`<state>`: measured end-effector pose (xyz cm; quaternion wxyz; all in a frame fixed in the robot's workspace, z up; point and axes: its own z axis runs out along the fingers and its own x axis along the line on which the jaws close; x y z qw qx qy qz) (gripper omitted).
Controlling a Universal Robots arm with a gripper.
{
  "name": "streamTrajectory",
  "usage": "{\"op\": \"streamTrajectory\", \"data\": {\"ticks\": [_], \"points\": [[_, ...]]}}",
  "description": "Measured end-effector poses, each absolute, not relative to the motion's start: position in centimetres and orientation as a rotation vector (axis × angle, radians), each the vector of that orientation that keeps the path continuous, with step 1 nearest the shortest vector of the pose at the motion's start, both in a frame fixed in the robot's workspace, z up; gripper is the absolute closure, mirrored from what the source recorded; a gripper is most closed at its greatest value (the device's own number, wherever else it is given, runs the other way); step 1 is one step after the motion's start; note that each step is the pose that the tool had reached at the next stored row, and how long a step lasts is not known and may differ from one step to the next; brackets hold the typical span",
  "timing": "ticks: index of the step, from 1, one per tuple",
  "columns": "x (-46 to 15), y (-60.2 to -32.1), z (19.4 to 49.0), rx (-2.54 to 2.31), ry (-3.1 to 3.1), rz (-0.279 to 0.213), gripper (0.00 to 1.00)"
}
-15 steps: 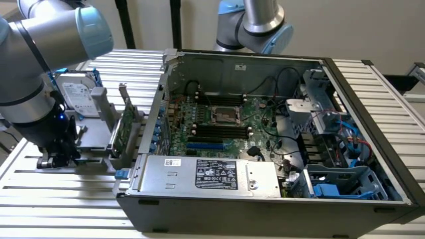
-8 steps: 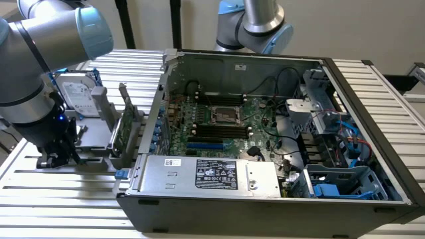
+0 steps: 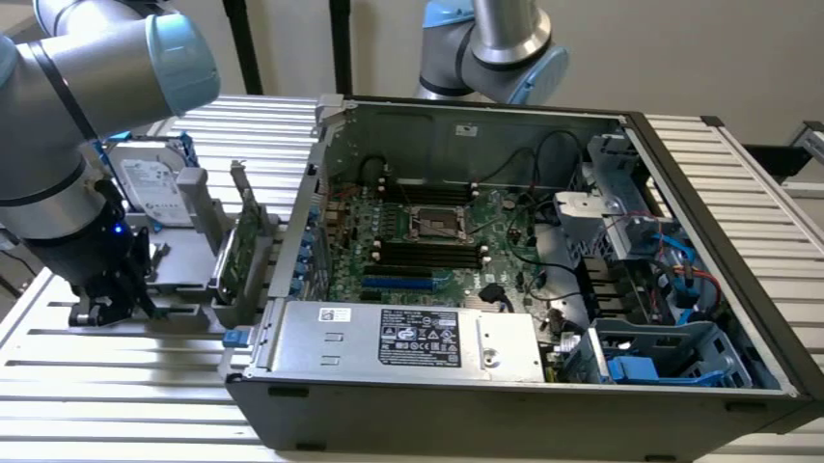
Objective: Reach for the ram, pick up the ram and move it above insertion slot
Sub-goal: 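Pick up the ram and move it above insertion slot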
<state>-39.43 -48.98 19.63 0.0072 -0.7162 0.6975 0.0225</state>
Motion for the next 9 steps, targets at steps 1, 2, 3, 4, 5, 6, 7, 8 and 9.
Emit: {"op": "streamTrajectory", "data": {"ticks": [1, 2, 3, 4, 5, 6, 7, 8, 9], "points": [[-39.43, -48.98, 19.63, -2.24, 2.181, 0.07, 0.86], [-39.43, -48.99, 19.63, -2.24, 2.181, 0.07, 0.86], [-39.43, -48.99, 19.63, -2.24, 2.181, 0.07, 0.86], [-39.43, -48.99, 19.63, -2.24, 2.181, 0.07, 0.86], [-39.43, -48.98, 19.63, -2.24, 2.181, 0.07, 0.86], [-39.43, -48.99, 19.64, -2.24, 2.181, 0.07, 0.86], [-39.43, -48.99, 19.68, -2.24, 2.181, 0.07, 0.86], [-39.43, -48.99, 19.76, -2.24, 2.181, 0.071, 0.86], [-39.44, -48.99, 19.85, -2.24, 2.181, 0.071, 0.86]]}}
